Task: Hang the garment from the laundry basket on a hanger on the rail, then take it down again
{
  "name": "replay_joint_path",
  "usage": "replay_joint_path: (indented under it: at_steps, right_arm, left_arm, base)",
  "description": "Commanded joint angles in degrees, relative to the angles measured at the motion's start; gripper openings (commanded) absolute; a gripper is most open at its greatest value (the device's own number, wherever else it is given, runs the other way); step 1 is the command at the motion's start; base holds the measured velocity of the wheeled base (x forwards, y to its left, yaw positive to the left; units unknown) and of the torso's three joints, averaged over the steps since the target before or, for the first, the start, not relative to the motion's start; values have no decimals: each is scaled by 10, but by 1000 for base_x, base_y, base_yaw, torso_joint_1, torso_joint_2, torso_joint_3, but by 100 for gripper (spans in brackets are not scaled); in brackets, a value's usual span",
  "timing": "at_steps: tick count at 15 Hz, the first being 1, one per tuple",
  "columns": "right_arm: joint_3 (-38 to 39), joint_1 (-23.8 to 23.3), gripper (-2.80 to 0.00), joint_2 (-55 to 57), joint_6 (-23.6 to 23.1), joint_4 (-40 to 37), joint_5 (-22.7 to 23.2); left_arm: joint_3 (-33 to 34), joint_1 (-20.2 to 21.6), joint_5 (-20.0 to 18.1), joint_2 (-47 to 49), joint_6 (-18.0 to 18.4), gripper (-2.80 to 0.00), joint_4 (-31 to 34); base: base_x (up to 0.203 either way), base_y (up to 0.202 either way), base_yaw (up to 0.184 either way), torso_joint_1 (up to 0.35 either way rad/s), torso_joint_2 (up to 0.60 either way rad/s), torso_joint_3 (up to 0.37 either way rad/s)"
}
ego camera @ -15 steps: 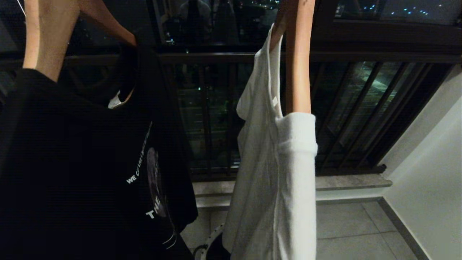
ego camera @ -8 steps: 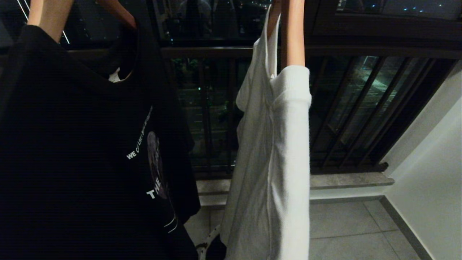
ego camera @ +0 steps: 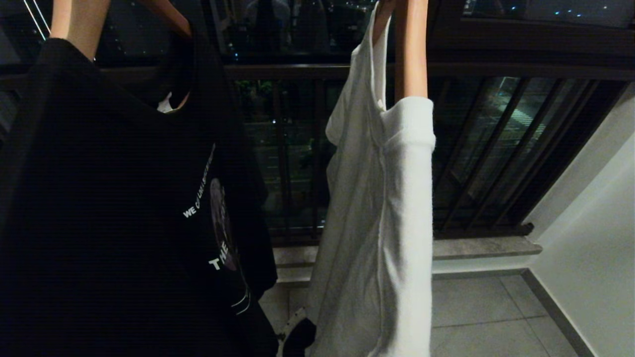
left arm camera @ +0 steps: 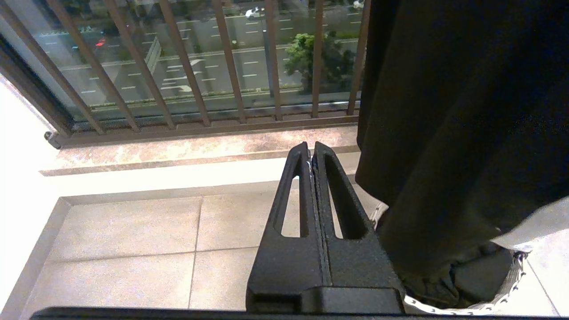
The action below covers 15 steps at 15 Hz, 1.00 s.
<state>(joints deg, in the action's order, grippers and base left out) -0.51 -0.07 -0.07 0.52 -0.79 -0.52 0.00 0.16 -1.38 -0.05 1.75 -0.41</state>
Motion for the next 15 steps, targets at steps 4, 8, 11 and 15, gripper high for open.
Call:
replay_joint_path:
  at_steps: [4,8,11,15]
  right_arm:
    - [1,1,-280,0,0,0,0]
    - [1,1,-280,0,0,0,0]
    - [1,0,-280,0,0,0,0]
    - [0,1,-280,0,0,0,0]
  left_arm:
    - [2,0,0,0,0,-280,0]
    - [2,0,0,0,0,-280,0]
    - [1,0,0,0,0,-280,0]
    - [2,0,0,0,0,-280,0]
  base:
    - [0,0,0,0,0,0]
    - [0,0,0,0,0,0]
    - [0,0,0,0,0,0]
    - [0,0,0,0,0,0]
